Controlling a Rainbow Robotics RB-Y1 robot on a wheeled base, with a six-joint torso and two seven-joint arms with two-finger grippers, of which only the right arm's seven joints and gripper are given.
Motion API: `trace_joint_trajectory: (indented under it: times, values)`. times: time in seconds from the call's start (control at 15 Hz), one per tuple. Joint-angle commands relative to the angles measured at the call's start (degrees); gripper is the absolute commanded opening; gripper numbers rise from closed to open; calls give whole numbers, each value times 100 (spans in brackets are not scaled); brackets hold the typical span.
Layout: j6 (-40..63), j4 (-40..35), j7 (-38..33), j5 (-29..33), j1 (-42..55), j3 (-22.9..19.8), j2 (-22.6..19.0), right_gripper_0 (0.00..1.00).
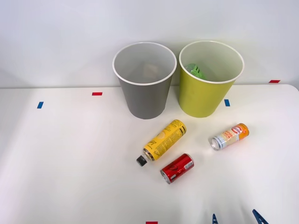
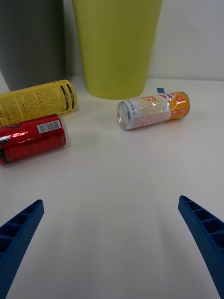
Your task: Put cans in the gray bin, plastic bottles in the light green bin
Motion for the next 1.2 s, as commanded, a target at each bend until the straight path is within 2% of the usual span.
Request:
trace_joint_trajectory:
  times: [0.07,1.2]
  values:
    - [0,0,0,0,0,0,0,100]
    - [0,0,0,0,0,0,0,100]
